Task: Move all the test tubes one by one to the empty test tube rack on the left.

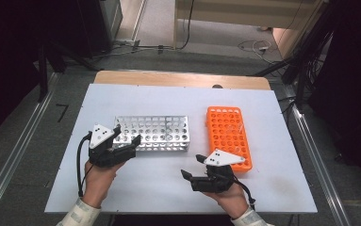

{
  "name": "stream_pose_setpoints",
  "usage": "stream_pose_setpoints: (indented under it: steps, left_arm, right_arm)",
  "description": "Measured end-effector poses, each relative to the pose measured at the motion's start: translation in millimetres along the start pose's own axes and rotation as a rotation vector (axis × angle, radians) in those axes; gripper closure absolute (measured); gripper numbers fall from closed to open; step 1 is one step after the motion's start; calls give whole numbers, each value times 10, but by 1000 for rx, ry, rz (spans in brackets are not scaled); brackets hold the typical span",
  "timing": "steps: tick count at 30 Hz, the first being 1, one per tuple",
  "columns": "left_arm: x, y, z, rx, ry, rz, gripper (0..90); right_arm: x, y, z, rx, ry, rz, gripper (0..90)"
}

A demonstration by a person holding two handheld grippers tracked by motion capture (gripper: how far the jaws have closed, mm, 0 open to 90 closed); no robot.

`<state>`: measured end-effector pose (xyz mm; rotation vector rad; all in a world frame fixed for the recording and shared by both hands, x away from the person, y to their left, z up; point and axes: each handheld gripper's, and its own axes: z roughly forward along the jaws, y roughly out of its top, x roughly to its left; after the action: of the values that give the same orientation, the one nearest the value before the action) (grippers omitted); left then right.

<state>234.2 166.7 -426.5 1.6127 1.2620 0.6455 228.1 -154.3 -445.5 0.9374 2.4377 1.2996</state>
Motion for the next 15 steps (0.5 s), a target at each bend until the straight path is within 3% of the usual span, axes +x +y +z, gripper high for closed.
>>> stream_pose_setpoints:
  steps: [15]
  left_arm:
    - [-64, -32, 33, 16, -19, 25, 211]
  right_arm:
    - [-114, -206, -391, -31, -59, 21, 258]
